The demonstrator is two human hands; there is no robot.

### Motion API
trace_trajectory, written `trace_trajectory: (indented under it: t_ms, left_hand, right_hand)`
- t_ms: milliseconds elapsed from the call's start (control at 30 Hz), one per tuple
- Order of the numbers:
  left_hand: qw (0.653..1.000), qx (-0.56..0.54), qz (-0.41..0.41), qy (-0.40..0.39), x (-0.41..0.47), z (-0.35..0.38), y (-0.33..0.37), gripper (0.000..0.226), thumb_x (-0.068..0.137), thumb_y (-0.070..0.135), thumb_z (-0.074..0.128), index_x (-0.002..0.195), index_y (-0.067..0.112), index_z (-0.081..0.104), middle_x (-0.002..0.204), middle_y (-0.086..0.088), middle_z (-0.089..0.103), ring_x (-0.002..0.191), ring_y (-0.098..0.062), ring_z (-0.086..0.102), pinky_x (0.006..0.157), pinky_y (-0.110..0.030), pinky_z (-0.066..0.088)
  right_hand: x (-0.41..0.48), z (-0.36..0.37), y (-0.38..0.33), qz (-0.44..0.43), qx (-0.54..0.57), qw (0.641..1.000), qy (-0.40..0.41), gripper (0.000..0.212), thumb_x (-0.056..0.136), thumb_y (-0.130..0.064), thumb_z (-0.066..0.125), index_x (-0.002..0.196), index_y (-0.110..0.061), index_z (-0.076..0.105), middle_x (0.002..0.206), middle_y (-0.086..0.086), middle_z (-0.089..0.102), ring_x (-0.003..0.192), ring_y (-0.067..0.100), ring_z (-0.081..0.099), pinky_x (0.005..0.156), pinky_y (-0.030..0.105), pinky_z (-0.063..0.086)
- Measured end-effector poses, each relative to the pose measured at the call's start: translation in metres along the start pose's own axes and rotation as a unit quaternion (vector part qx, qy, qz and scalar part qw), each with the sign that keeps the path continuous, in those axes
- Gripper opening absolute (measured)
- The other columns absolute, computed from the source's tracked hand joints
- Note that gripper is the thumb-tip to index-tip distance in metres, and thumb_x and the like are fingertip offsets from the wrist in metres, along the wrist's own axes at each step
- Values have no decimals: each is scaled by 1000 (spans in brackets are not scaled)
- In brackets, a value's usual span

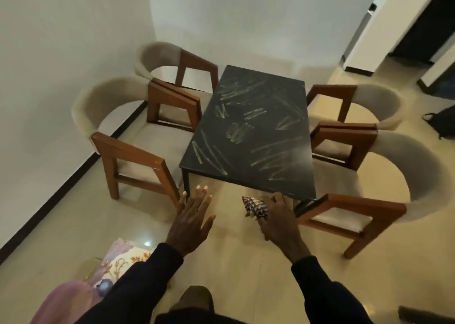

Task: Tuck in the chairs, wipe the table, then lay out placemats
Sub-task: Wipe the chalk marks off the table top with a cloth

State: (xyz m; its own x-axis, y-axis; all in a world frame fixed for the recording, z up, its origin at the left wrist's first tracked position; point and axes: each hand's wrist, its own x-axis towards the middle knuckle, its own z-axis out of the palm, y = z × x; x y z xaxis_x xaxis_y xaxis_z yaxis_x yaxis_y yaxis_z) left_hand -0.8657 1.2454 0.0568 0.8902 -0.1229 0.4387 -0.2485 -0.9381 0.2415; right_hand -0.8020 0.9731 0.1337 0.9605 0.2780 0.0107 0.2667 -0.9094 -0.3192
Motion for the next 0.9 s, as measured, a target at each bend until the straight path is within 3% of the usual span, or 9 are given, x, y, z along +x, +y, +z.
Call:
trace_trajectory:
  t_ms: [267,633,800,900]
  left_hand:
    - [997,10,-48,-54,93,72,-44,58,108,45,46,154,11,52,169,-14,37,160,-32,27,124,-64,29]
    - [989,6,17,-145,208,165,-117,56,107,42,41,156,14,50,171,-13,32,161,-30,24,126,-61,24]
    - [982,-9,-13,-190,229,182,-143,57,108,45,38,155,14,50,170,-13,35,160,-31,26,125,-63,28]
    - [974,-10,-21,-224,235,193,-150,58,109,45,34,155,14,51,169,-13,37,159,-32,30,123,-65,33]
  right_hand:
    - [120,35,38,19,4,999,-29,51,88,-22,79,136,-20,61,126,3,49,117,20,46,96,38,54]
    - [295,110,84,116,12,993,-27,46,94,-18,74,138,-13,61,129,10,56,120,32,55,96,47,54]
    - [318,127,107,113,39,992,-47,48,103,-18,65,149,-10,56,145,13,59,135,33,55,110,45,47]
    - [321,140,125,92,58,989,-100,51,110,-22,56,158,-11,46,162,14,46,150,32,43,125,47,35]
